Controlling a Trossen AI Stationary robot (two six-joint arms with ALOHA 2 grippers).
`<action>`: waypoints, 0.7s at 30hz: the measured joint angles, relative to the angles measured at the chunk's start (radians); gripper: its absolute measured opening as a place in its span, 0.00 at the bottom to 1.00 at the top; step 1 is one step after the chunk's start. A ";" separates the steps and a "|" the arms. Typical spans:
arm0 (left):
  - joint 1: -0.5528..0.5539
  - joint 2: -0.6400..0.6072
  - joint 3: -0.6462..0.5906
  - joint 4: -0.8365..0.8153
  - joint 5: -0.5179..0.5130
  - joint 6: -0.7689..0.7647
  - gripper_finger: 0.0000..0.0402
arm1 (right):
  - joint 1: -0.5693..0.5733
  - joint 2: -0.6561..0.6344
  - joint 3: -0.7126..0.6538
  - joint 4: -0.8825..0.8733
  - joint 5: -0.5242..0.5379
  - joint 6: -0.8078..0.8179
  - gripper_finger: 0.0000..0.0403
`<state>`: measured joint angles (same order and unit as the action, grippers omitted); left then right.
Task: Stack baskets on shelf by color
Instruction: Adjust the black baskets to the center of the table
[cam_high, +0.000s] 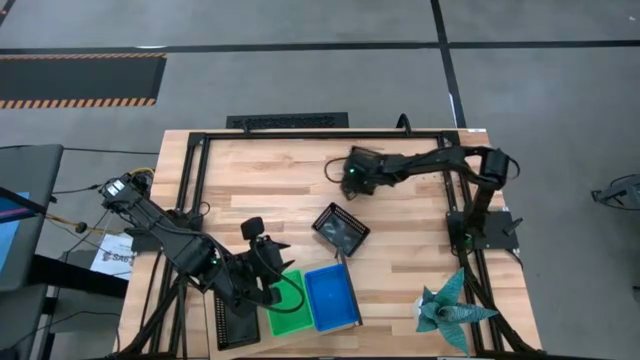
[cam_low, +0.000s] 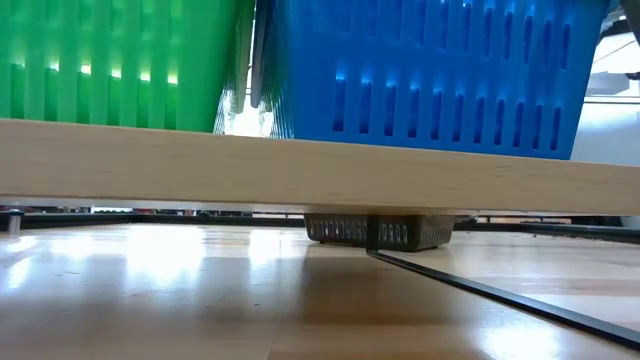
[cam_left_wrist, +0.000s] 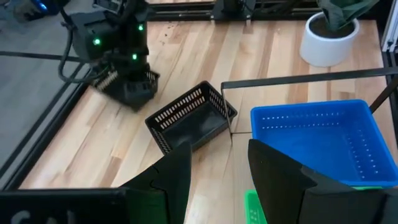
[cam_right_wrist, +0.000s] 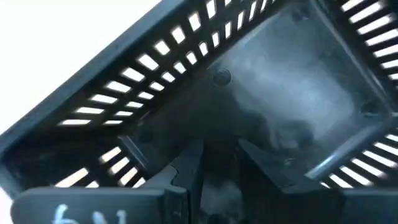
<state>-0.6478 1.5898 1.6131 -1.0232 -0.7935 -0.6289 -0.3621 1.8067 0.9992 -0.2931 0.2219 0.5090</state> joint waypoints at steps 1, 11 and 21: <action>0.001 0.000 0.000 -0.001 0.001 0.000 0.37 | 0.012 0.003 0.014 0.024 -0.024 -0.043 0.29; 0.004 0.000 0.000 -0.035 -0.040 -0.042 0.37 | 0.123 -0.126 0.125 0.104 -0.154 -0.394 0.29; -0.002 0.000 0.000 -0.067 -0.041 -0.091 0.37 | 0.466 -0.286 0.074 -0.439 -0.078 -0.070 0.29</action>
<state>-0.6498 1.5902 1.6135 -1.0905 -0.8345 -0.7197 0.1043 1.5207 1.0736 -0.7324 0.1439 0.4393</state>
